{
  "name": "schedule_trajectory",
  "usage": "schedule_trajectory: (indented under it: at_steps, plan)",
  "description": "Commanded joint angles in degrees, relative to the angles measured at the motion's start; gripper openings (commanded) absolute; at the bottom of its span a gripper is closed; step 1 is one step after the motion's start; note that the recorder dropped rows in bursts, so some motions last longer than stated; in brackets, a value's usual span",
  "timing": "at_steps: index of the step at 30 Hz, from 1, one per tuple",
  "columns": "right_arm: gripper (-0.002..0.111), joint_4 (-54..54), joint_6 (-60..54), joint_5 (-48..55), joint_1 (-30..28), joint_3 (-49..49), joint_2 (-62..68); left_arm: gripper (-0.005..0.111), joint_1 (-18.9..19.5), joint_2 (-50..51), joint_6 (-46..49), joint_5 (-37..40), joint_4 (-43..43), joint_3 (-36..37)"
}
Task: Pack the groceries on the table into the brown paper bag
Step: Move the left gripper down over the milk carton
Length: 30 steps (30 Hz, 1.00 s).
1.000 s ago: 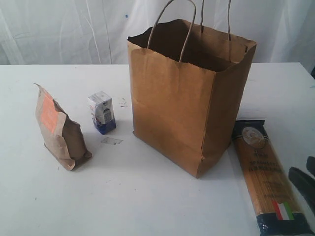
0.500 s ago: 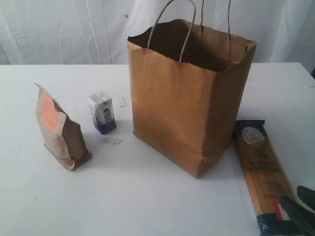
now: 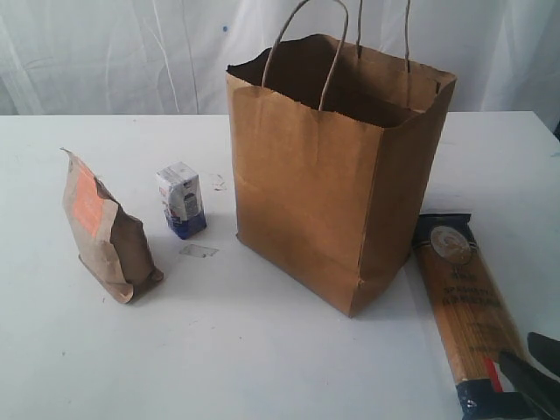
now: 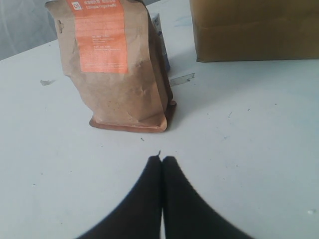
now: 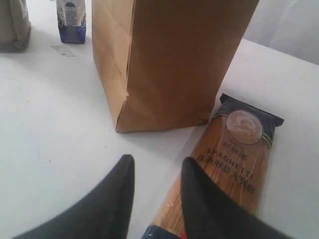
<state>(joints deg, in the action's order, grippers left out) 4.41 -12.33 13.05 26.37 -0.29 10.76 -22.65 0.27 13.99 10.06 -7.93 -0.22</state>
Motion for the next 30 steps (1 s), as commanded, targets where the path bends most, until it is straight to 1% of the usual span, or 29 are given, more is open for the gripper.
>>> schedule_trajectory:
  at_steps: [1,3,6,8,11,16,20,22,24,26,29,30]
  plan:
    - [0.031,-0.2,-0.4,-0.2,-0.3,0.3,-0.2,0.0,0.2,-0.3,-0.2,0.0,-0.3,0.2]
    - [0.031,-0.2,-0.4,-0.2,-0.3,0.3,-0.2,0.0,0.2,-0.3,-1.3,-0.7,-2.0,0.2]
    - [0.031,-0.2,-0.4,-0.2,-0.3,0.3,-0.2,0.0,0.2,-0.3,-10.3,-4.1,-12.8,0.2]
    - [0.031,-0.2,-0.4,-0.2,-0.3,0.3,-0.2,0.0,0.2,-0.3,-13.2,-8.6,-17.3,0.2]
    - [0.031,-0.2,-0.4,-0.2,-0.3,0.3,-0.2,0.0,0.2,-0.3,-16.0,-11.4,-20.4,0.2]
    - [0.031,-0.2,0.7,-0.2,-0.3,0.3,-0.2,0.0,0.2,-0.3,-17.5,-10.6,-22.3,0.2]
    - [0.031,-0.2,0.6,-0.2,-0.3,0.3,-0.2,0.0,0.2,-0.3,-25.8,-10.1,-25.9,-0.2]
    - [0.031,-0.2,0.6,-0.2,-0.3,0.3,-0.2,0.0,0.2,-0.3,-24.9,-4.5,-25.4,-5.7]
    - [0.031,-0.2,0.6,-0.2,-0.3,0.3,-0.2,0.0,0.2,-0.3,-21.3,0.9,-25.2,-12.3]
    - [0.031,-0.2,0.6,-0.2,-0.3,0.3,-0.2,0.0,0.2,-0.3,-17.6,7.9,-24.9,-20.8]
    - [0.031,-0.2,0.6,-0.2,-0.3,0.3,-0.2,0.0,0.2,3.4,-17.0,19.6,-19.8,-33.1]
    - [0.031,-0.2,0.6,-0.2,-0.3,0.3,-0.2,0.0,0.2,6.2,-17.1,23.9,-17.5,-37.1]
